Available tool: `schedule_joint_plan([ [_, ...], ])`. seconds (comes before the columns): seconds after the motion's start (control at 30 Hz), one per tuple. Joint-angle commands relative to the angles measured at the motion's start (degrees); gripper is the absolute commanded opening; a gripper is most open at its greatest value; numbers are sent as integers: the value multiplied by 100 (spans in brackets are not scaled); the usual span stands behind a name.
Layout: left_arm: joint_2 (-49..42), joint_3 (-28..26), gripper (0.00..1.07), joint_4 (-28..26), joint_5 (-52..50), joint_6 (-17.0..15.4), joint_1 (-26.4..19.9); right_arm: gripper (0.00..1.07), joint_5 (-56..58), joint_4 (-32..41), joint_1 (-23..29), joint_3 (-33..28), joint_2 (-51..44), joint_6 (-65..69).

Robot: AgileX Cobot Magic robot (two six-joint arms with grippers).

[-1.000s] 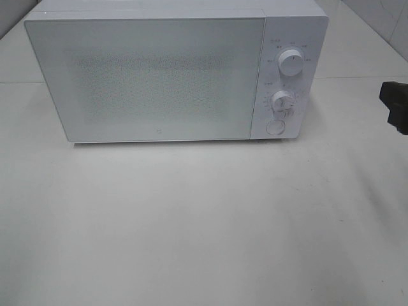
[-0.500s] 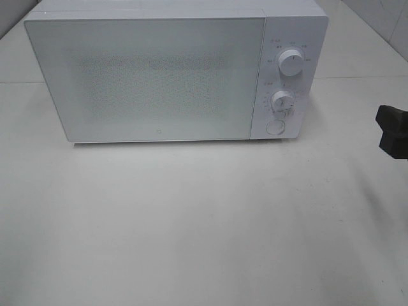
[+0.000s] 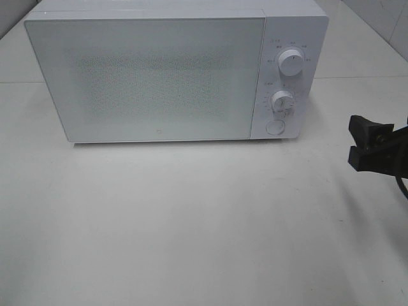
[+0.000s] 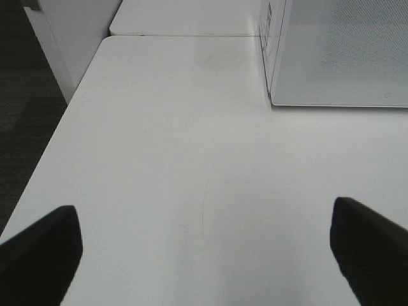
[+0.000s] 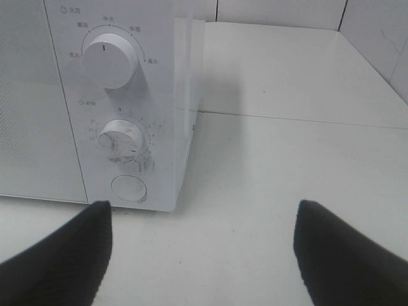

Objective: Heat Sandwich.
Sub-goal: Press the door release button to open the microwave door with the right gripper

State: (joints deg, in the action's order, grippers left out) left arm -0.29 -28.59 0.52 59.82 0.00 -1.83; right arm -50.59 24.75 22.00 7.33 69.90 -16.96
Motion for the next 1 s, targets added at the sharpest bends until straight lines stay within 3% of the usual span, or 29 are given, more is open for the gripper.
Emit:
schedule_joint_plan([
  [0.03, -143, 17, 100, 11, -52, 0, -11, 76, -510, 355, 418, 0, 286, -132],
  [0.5, -143, 17, 100, 11, -52, 0, -11, 76, -1501, 2080, 1977, 74, 1037, -424],
  [0.87, -143, 17, 100, 11, -52, 0, -11, 76, -1770, 2647, 2785, 544, 1690, -653],
  [1.0, -143, 17, 100, 11, -52, 0, -11, 76, -1765, 2710, 2830, 647, 1822, -647],
])
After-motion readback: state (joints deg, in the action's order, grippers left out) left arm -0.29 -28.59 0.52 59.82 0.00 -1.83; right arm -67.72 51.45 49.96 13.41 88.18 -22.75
